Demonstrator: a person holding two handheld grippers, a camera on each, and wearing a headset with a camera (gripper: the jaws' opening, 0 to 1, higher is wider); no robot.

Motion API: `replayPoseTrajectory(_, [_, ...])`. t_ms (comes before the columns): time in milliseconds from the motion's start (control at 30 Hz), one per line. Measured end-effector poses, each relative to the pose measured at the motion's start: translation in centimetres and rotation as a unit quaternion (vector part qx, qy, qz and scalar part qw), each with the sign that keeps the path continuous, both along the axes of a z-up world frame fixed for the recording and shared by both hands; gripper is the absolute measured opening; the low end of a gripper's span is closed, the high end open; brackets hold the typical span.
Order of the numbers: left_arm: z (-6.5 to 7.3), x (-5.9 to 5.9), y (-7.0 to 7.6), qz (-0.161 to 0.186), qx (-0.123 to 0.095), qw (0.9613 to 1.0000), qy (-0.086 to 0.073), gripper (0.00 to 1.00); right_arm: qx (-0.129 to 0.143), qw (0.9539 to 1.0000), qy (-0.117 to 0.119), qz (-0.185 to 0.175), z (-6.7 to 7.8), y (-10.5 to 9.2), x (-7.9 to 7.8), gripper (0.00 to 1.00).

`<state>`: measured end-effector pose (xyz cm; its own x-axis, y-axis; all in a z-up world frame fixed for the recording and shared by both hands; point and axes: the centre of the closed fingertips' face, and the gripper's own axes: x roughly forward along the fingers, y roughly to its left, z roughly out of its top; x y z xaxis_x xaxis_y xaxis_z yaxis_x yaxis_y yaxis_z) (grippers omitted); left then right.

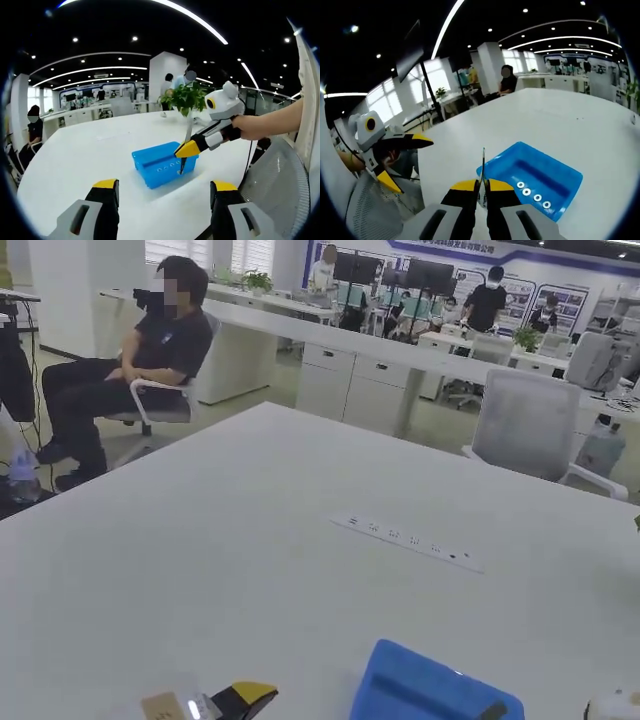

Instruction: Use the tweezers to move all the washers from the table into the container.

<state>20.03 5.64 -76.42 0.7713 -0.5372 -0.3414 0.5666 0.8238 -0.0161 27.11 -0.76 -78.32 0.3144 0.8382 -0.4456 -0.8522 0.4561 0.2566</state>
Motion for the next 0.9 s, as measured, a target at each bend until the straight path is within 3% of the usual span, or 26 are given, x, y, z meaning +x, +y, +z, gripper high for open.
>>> replayPoseTrajectory(433, [0.0, 0.0, 0.0, -0.001, 0.001, 1.0000, 0.000, 0.74, 0.004, 0.9998, -0.019, 0.006, 1.5, 0.8, 0.7, 0.03])
replayPoseTrajectory(900, [0.1, 0.1, 0.2, 0.005, -0.001, 1.0000, -0.003, 0.74, 0.000, 0.9994, -0.033, 0.014, 2.1, 1.7, 2.4, 0.03])
